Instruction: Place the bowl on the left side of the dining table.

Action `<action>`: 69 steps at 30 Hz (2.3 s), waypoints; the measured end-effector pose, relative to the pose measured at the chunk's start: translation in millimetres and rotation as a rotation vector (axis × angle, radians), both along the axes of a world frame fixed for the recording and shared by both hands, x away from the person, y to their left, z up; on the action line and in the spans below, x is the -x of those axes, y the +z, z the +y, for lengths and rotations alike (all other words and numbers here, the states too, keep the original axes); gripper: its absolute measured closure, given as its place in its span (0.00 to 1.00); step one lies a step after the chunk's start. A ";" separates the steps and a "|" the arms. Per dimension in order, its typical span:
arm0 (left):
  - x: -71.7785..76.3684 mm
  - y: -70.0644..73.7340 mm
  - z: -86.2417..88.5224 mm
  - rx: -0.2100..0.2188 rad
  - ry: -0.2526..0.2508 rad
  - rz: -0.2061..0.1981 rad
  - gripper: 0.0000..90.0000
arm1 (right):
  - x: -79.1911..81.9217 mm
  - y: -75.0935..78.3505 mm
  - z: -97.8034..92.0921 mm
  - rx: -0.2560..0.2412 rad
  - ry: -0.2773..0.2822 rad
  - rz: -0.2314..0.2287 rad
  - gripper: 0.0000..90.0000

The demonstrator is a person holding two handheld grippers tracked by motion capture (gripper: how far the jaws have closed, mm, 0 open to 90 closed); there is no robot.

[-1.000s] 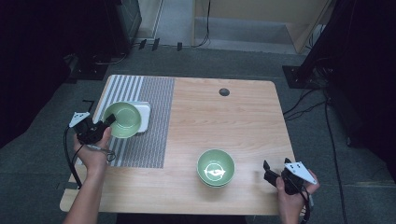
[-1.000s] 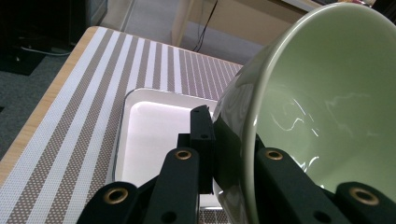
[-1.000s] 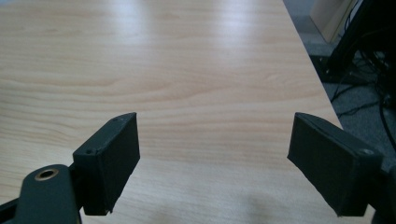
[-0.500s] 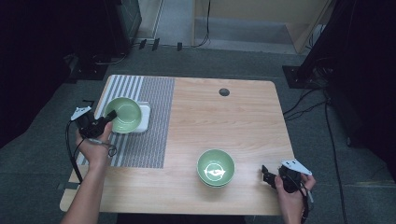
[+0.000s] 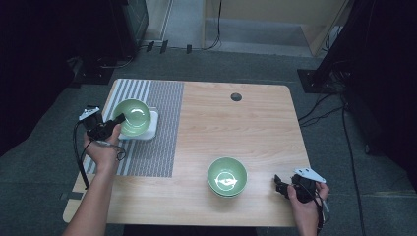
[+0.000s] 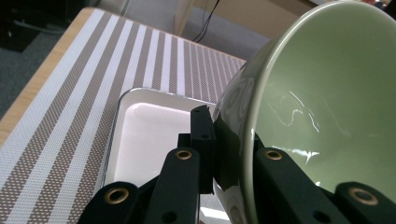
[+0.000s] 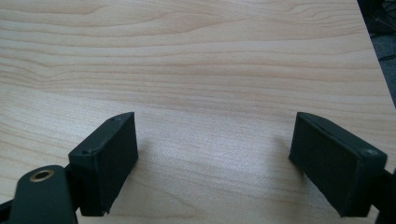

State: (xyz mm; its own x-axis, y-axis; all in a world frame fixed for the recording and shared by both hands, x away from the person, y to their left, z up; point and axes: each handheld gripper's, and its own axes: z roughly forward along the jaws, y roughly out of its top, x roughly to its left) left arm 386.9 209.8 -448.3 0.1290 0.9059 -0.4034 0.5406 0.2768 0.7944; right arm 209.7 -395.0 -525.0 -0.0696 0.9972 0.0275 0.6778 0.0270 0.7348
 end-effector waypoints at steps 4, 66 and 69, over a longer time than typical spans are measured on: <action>-11.8 -5.4 -0.2 -0.010 0.018 0.055 0.93 | 0.0 0.0 0.0 0.000 0.000 0.000 0.17; -35.4 -5.4 2.4 -0.025 -0.028 0.209 0.11 | -0.2 -0.1 0.0 0.000 0.001 0.001 0.16; -30.2 -2.5 2.6 -0.030 -0.035 0.187 0.11 | -0.2 -0.1 0.0 0.000 0.001 0.002 0.16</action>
State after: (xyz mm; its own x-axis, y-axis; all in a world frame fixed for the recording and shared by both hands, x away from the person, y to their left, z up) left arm 417.1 212.3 -450.8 0.0861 0.9140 -0.3964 0.6882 0.2332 0.6870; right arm 209.9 -395.0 -525.1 -0.0704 0.9971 0.0274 0.6789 0.0277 0.7337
